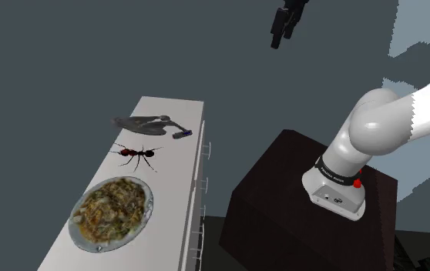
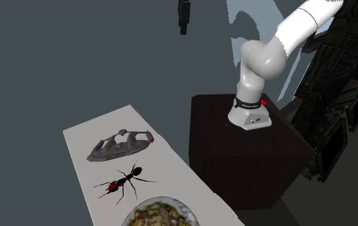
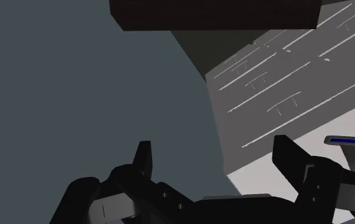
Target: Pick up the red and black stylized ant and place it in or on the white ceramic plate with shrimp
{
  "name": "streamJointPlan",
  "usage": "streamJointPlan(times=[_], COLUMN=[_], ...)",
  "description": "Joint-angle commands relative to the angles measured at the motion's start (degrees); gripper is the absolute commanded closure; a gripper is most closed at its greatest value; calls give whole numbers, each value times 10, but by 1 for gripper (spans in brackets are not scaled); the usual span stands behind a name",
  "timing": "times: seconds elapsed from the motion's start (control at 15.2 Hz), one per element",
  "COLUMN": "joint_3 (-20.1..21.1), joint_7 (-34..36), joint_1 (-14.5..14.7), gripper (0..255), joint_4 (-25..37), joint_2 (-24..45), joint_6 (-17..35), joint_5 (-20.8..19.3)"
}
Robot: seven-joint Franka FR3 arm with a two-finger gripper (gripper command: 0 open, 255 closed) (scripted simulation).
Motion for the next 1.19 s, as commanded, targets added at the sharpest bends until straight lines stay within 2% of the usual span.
streamJointPlan(times=[0.0, 0.59, 1.12], joint_3=[0, 91, 172], joint_7=[0, 96, 183], joint_1=[0, 37, 59], gripper=[0, 0, 0], joint_4=[0, -14, 19], joint_2=[0, 85, 201], joint_6=[0, 94, 171], joint_5=[0, 40, 46])
